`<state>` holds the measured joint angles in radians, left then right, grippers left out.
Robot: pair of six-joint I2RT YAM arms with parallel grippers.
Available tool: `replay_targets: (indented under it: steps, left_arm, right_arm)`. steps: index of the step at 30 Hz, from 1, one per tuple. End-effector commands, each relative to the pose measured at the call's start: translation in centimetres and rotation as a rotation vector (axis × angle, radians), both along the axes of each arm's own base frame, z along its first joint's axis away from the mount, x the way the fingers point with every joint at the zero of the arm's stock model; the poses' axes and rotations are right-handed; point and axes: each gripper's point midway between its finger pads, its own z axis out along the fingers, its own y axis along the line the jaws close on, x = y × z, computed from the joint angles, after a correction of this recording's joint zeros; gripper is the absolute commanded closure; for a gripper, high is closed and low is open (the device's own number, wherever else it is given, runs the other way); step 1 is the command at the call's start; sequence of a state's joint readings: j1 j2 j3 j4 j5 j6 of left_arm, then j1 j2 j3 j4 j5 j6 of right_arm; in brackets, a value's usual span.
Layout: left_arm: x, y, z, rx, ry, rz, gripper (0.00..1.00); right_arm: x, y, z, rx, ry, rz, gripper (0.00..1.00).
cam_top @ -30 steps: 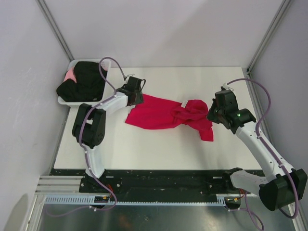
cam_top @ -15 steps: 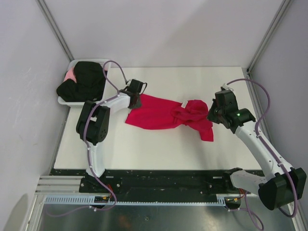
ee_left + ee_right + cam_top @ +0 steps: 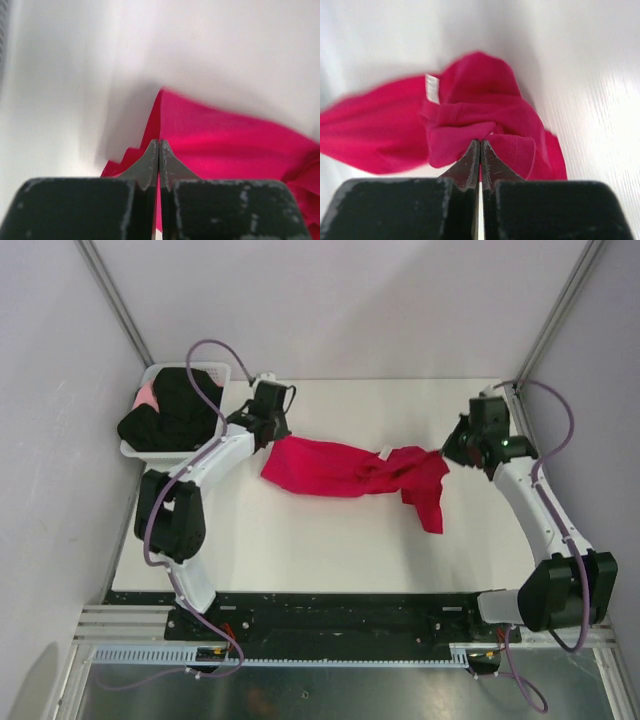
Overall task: Fold and stack the t-shirts
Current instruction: Flatten out the tshirt
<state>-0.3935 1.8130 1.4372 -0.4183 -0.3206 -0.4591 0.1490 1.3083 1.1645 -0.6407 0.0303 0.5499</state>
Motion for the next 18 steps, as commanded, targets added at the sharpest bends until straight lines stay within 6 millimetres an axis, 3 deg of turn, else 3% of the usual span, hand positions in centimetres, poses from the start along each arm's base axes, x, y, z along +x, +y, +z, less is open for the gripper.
replay_targets:
  steps: [1,5,9,13,18]
  left_arm:
    - [2.2,1.4,12.7,-0.037,-0.29,0.039,1.0]
    - [2.2,2.5,20.4,-0.068,-0.445,0.058,1.0]
    - [1.4,3.5,25.7,-0.092,-0.545,0.071,1.0]
    - [-0.6,4.3,29.2,-0.119,-0.613,0.067,1.0]
    - [-3.4,5.2,31.1,-0.14,-0.654,0.066,1.0]
  right_arm:
    - [5.7,-1.5,9.9,0.091,-0.264,-0.042,1.0]
    - [8.2,-3.9,16.8,0.098,-0.388,-0.096,1.0]
    - [8.8,-5.5,21.6,0.13,-0.465,-0.131,1.0]
    - [7.3,-6.1,23.9,0.133,-0.511,-0.142,1.0]
    - [5.2,-6.8,24.5,0.152,-0.538,-0.159,1.0]
